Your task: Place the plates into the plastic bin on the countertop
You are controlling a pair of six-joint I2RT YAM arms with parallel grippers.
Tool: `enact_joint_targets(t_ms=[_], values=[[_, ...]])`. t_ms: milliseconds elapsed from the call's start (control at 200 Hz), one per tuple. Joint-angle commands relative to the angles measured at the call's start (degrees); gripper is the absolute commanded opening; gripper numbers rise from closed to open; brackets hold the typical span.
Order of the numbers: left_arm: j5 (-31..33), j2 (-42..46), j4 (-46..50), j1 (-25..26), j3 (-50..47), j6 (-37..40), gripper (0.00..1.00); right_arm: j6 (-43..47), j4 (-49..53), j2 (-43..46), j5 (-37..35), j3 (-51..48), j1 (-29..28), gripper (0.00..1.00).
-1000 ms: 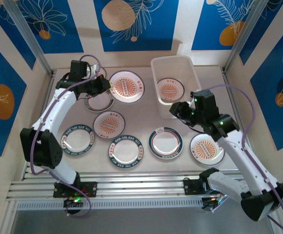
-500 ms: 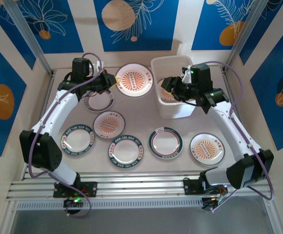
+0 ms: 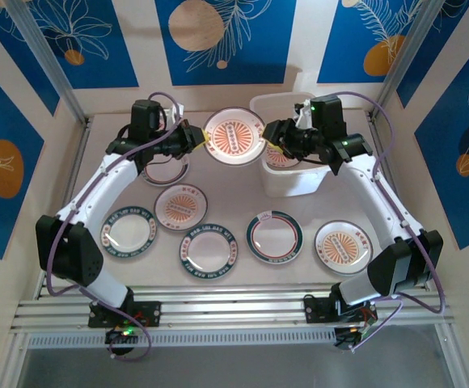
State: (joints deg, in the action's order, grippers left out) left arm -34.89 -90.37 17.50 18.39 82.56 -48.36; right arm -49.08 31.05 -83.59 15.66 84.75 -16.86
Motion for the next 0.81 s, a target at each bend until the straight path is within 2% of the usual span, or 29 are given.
enact_joint_targets(t_ms=[0, 255, 465, 670, 800], values=[[-0.3, 3.0, -4.3, 0.7, 0.1, -1.3, 0.00, 1.8, 2.5, -0.4, 0.3, 1.4, 0.3, 0.44], [0.3, 3.4, -4.5, 1.5, 0.3, -1.4, 0.00, 2.8, 4.1, 2.5, -3.4, -0.8, 0.5, 0.44], [-0.8, 2.5, -4.3, 2.3, 1.1, -1.4, 0.00, 1.2, 0.3, 2.0, 0.1, -2.7, 0.8, 0.42], [-1.4, 2.7, -4.4, 2.5, 1.2, -1.5, 0.00, 1.0, -0.1, 0.6, 0.5, -2.2, 0.4, 0.34], [-1.6, 2.5, -4.1, 2.7, 1.2, -1.3, 0.00, 0.9, -0.3, 0.3, 0.7, -2.1, 0.2, 0.23]])
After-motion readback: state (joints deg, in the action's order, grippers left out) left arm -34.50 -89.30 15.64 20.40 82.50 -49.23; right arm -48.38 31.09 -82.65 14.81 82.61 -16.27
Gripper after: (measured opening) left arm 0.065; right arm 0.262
